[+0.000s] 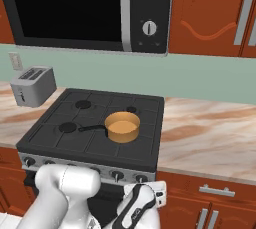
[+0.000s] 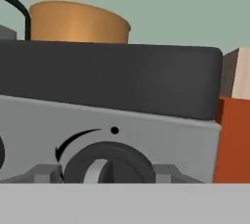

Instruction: Turn on the front right burner of the stove.

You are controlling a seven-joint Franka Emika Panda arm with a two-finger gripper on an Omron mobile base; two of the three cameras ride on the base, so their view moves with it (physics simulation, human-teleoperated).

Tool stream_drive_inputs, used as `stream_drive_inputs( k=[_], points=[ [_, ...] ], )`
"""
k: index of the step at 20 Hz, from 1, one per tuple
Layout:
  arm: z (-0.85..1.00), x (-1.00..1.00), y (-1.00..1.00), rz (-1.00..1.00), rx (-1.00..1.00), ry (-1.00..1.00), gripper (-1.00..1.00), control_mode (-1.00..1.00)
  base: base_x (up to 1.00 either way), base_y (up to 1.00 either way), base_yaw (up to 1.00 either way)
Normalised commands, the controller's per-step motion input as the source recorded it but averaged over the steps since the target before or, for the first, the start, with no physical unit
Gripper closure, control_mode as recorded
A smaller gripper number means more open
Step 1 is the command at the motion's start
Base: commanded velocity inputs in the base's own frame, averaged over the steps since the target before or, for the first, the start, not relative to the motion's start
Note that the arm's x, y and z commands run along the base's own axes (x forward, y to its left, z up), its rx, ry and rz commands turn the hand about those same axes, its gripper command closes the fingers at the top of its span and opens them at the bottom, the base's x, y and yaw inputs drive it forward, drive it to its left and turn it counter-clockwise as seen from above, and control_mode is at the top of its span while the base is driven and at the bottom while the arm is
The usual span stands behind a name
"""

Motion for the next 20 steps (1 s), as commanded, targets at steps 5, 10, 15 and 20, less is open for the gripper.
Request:
stream_drive_inputs(
  k=[5,10,15,20],
  points=[
    [-0.36,0.00,-0.14,-0.02,-0.75,0.21,1.00,-1.00,0.00,0.00,0.00],
    [-0.52,0.00,-0.03,0.00,-0.91,0.17,1.00,-1.00,0.00,0.00,0.00],
    [-0.42,0.00,-0.29,0.12,-0.68,0.11,1.00,-1.00,0.00,0.00,0.00],
    [-0.40,0.00,-0.48,0.31,-0.43,0.06,1.00,-1.00,0.00,0.00,0.00]
  ],
)
